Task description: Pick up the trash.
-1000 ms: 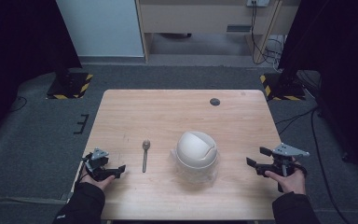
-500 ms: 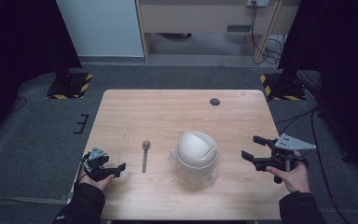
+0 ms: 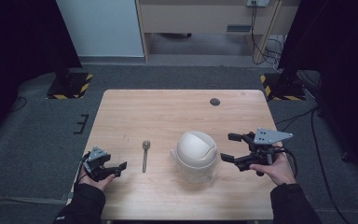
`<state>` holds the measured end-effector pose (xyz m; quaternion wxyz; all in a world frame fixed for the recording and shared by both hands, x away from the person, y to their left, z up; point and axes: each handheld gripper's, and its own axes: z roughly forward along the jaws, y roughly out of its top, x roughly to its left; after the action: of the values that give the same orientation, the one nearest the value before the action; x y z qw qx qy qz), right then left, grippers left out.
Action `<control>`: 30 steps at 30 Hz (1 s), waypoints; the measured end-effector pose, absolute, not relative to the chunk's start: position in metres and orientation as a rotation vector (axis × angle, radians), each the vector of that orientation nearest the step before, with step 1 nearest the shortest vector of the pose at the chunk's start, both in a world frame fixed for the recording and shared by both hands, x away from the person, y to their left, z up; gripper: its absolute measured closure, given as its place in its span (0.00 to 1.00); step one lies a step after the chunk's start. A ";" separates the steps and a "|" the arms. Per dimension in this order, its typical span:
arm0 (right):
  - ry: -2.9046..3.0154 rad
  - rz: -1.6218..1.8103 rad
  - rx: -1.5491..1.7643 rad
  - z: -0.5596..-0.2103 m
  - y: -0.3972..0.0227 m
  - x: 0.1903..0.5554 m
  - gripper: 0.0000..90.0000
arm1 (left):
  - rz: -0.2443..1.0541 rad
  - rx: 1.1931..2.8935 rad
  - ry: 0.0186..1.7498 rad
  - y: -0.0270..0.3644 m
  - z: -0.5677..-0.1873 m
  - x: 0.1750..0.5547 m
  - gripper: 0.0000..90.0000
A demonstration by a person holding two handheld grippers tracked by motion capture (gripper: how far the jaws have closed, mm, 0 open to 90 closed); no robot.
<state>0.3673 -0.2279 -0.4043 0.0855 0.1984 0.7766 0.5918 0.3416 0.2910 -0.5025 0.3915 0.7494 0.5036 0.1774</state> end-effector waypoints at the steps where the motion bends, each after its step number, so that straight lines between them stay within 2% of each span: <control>1: 2.315 1.764 0.592 -0.404 -0.228 0.367 0.19 | 0.450 1.903 1.279 0.291 -0.503 0.342 0.19; 19: 2.443 1.779 0.442 -0.428 -0.185 0.384 0.14 | 0.463 1.901 1.256 0.290 -0.500 0.341 0.19; 30: 2.466 1.751 0.465 -0.434 -0.179 0.384 0.13 | 0.457 1.897 1.245 0.289 -0.500 0.341 0.20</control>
<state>0.3839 -0.1791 -0.4339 0.0407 0.1517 0.8053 0.5717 0.3412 0.2888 -0.4996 0.4018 0.7506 0.4924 0.1807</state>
